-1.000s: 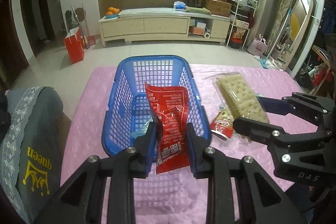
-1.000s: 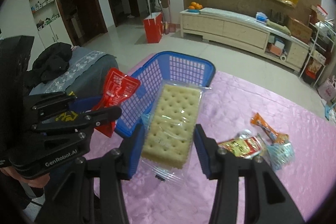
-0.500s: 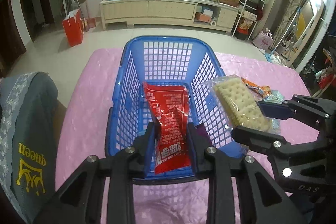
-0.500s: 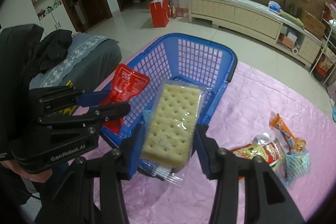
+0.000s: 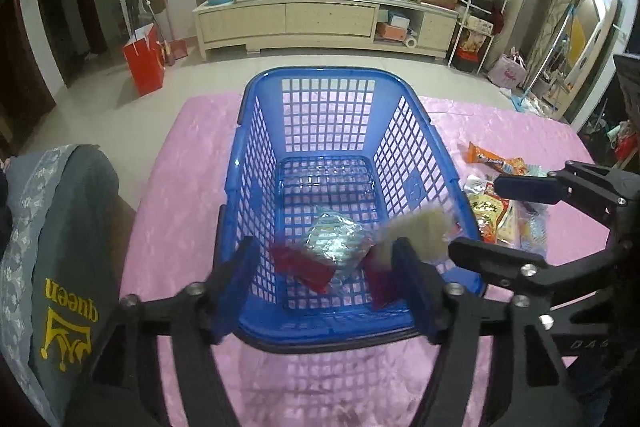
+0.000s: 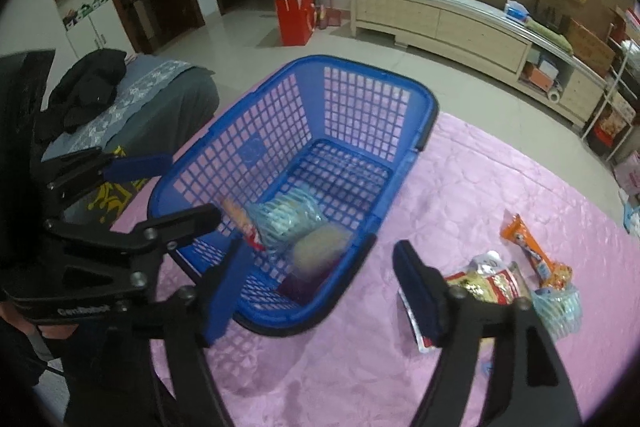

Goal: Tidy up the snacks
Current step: 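Carry both packets into the blue basket and open both tools, then move left tool to the red-yellow pouch while right tool reaches a blue striped bag, then grip and lift the red-yellow pouch with left tool while right tool closes on the striped bag, then carry the red-yellow pouch and striped bag over the blue basket with both tools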

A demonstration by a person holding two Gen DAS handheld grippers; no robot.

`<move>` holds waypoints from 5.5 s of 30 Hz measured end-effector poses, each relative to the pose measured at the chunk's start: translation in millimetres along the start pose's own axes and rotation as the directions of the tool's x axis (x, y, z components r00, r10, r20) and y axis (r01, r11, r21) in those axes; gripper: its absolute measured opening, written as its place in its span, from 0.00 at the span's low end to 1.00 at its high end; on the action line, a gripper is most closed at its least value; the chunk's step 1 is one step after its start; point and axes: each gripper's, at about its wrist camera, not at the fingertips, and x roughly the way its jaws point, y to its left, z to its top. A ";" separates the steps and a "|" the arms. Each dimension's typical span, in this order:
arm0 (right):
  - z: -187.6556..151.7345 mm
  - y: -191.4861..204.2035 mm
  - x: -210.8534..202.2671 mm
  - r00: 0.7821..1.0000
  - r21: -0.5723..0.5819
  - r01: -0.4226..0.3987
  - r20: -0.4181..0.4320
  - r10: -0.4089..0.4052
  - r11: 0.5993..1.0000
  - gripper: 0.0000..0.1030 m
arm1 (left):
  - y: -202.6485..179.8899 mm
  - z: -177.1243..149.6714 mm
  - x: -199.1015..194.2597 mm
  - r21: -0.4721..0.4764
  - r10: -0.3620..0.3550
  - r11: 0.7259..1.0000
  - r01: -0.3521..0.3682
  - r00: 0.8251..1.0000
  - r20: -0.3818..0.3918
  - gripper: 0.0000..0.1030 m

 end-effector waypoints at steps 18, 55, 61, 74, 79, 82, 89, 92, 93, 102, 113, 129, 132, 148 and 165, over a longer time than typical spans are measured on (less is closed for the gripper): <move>-46.9 -70.0 -97.2 0.989 0.128 0.120 0.067 -0.130 0.984 0.78 | -101.9 7.5 -53.5 0.136 -0.089 0.988 0.077 0.992 0.086 0.79; -143.3 -209.5 4.5 0.963 0.407 0.271 -0.111 -0.247 0.872 0.78 | -207.7 2.9 163.6 0.230 -0.124 0.959 0.167 0.974 -0.191 0.79; -143.4 -216.1 10.8 0.970 0.409 0.242 -0.098 -0.222 0.880 0.78 | -212.4 0.6 193.2 0.291 -0.105 0.941 0.172 0.967 -0.231 0.79; -160.0 -232.3 3.3 0.986 0.505 0.167 -0.089 -0.141 0.847 0.78 | -208.2 8.4 200.4 0.159 -0.282 0.926 0.341 0.909 -0.306 0.36; -156.4 -225.0 -3.2 0.988 0.504 0.154 -0.084 -0.129 0.849 0.78 | -213.9 3.0 194.0 0.185 -0.263 0.927 0.326 0.917 -0.301 0.32; -155.0 -220.5 -4.7 0.983 0.500 0.185 -0.108 -0.151 0.846 0.78 | -214.4 -3.4 187.8 0.202 -0.233 0.934 0.293 0.932 -0.278 0.31; -146.2 -215.0 9.0 0.973 0.526 0.223 -0.178 -0.150 0.821 0.78 | -205.6 -7.2 152.1 0.232 -0.183 0.948 0.220 0.968 -0.171 0.31; -140.9 -214.5 21.6 0.957 0.523 0.277 -0.227 -0.181 0.806 0.78 | -200.5 -11.1 146.3 0.235 -0.162 0.952 0.194 0.975 -0.149 0.31; -139.2 -214.8 26.3 0.954 0.524 0.283 -0.239 -0.180 0.803 0.78 | -197.4 -11.0 144.2 0.234 -0.162 0.953 0.193 0.976 -0.145 0.31; -135.0 -200.7 47.1 0.942 0.455 0.303 -0.277 -0.190 0.837 0.57 | -188.8 -14.2 136.9 0.226 -0.174 0.953 0.201 0.976 -0.131 0.31; -148.8 -177.9 1.5 0.969 0.418 0.230 -0.185 -0.166 0.879 0.54 | -186.0 -28.4 100.2 0.200 -0.168 0.962 0.184 0.981 -0.092 0.31; -117.4 -103.9 -75.4 0.981 0.287 0.187 0.000 -0.195 0.939 0.54 | -176.0 -46.7 23.0 0.187 -0.161 0.970 0.155 0.987 0.016 0.31; -110.7 -94.0 -83.6 0.980 0.260 0.186 0.027 -0.199 0.948 0.54 | -168.4 -44.3 10.2 0.180 -0.163 0.972 0.154 0.986 0.038 0.31; -53.7 -33.0 -79.9 0.969 0.086 0.209 0.115 -0.218 0.974 0.54 | -113.3 -29.0 -32.9 0.124 -0.117 0.987 0.101 0.984 0.134 0.31; 9.9 -3.7 -31.4 0.990 -0.004 0.088 0.111 -0.087 0.996 0.54 | -20.1 0.1 -28.1 0.007 -0.014 1.000 0.013 0.991 0.131 0.32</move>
